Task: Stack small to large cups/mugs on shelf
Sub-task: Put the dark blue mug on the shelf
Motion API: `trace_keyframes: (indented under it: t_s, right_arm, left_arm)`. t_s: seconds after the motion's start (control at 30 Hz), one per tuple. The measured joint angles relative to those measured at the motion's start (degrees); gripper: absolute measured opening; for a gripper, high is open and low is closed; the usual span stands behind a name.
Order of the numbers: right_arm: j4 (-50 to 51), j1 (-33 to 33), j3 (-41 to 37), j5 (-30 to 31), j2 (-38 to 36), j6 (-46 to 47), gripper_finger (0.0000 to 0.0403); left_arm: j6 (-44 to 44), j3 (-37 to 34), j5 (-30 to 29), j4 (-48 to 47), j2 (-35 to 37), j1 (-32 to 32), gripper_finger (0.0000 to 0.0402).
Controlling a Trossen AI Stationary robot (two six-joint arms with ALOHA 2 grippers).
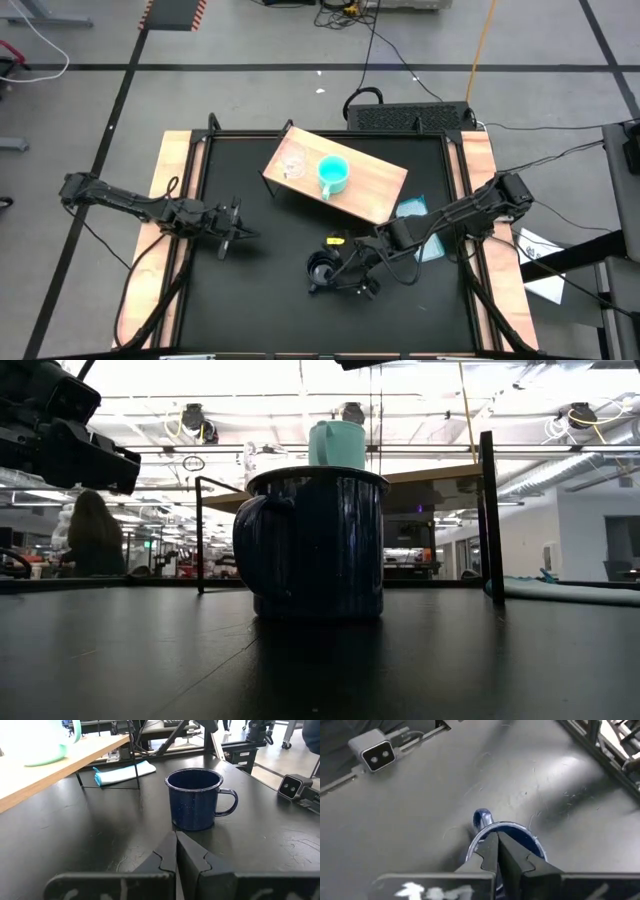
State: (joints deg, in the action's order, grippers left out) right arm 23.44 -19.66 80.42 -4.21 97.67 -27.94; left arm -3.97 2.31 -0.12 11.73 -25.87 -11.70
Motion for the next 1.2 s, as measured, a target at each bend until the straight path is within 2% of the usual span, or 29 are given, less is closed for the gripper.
trace_keyframes:
  t_s: [0.27,0.73,0.9,1.2]
  right_arm:
    - [-1.5,3.7,0.0,3.1,0.0,4.5,0.0000]
    - [-0.4,2.7,0.0,-1.2,1.0,3.3,0.0005]
    - [-0.7,2.3,0.0,-2.1,1.0,5.3,0.0039]
    - [-0.4,2.2,-1.6,-2.0,1.0,4.1,0.0132]
  left_arm:
    - [0.2,0.0,0.0,0.0,0.0,0.0,0.0008]
    - [1.6,0.0,0.0,-2.3,0.0,0.0,0.0008]
    - [1.5,0.0,0.0,-2.3,0.0,0.0,0.0008]
    - [1.3,0.0,0.1,-2.3,0.0,0.0,0.0008]
